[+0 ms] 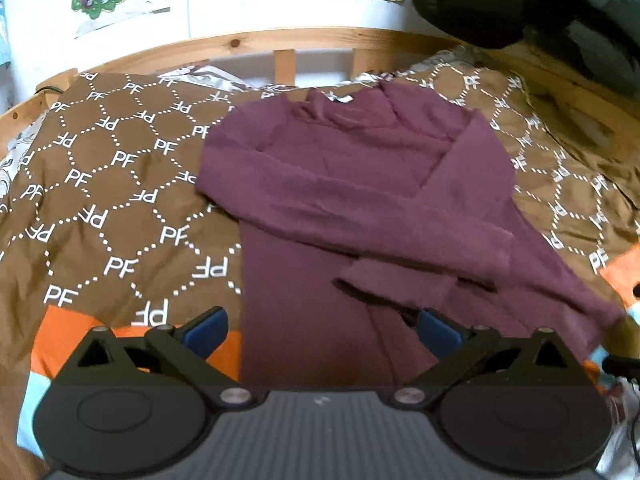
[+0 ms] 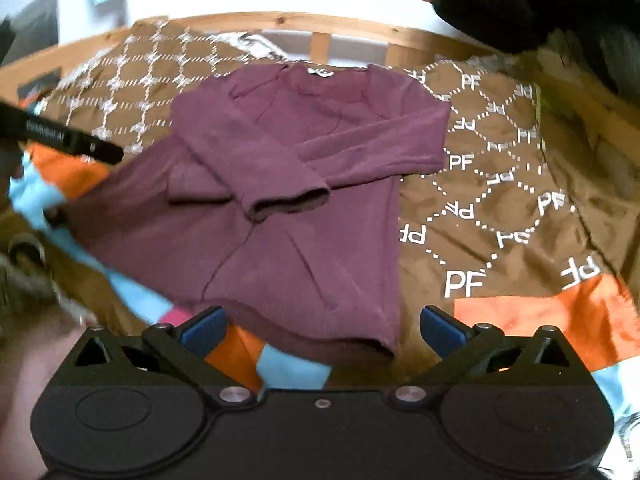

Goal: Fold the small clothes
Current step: 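Grasp the maroon shirt hem with the right gripper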

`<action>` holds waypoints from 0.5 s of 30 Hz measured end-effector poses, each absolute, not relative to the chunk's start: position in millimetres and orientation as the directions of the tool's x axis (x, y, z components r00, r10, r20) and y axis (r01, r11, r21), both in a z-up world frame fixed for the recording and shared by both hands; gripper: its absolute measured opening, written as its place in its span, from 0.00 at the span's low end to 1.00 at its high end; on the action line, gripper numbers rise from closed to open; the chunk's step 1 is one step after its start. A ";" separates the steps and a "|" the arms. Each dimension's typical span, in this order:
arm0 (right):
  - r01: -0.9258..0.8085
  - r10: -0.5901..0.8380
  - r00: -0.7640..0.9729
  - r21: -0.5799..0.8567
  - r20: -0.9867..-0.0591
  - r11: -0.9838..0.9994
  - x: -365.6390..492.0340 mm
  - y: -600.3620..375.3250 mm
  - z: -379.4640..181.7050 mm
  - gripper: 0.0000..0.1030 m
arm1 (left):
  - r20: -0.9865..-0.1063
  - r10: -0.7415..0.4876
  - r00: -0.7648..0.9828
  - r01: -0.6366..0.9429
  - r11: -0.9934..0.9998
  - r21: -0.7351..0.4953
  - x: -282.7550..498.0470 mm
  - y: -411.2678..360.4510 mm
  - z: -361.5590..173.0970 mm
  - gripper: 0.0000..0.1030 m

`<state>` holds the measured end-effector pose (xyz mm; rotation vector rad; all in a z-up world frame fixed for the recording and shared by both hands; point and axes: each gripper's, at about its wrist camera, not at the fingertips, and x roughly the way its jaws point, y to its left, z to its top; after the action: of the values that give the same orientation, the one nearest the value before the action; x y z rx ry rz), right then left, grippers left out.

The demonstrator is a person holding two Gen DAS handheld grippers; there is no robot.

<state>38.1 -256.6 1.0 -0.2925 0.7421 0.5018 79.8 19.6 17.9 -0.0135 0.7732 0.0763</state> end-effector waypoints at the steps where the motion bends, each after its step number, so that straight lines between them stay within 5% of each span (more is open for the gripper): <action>1: -0.540 0.312 0.638 -0.121 -0.704 0.833 34.4 -253.0 -0.2 0.99 | -0.703 0.061 0.708 -0.059 0.998 0.028 78.5 16.5 17.2 1.00; 7: -0.567 0.158 0.684 -0.383 -0.712 0.730 28.9 -228.0 -30.1 0.99 | -0.699 0.025 0.715 0.022 0.998 0.059 75.0 -0.4 25.1 1.00; 15: -0.575 0.199 0.762 -0.504 -0.616 0.644 28.2 -217.3 -33.5 0.99 | -0.713 -0.069 0.698 0.167 0.984 0.068 75.1 -23.1 16.7 1.00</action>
<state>28.2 -217.3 -33.5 -0.7490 0.5504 0.4670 75.1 -23.1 16.7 0.1312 0.7885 -0.1318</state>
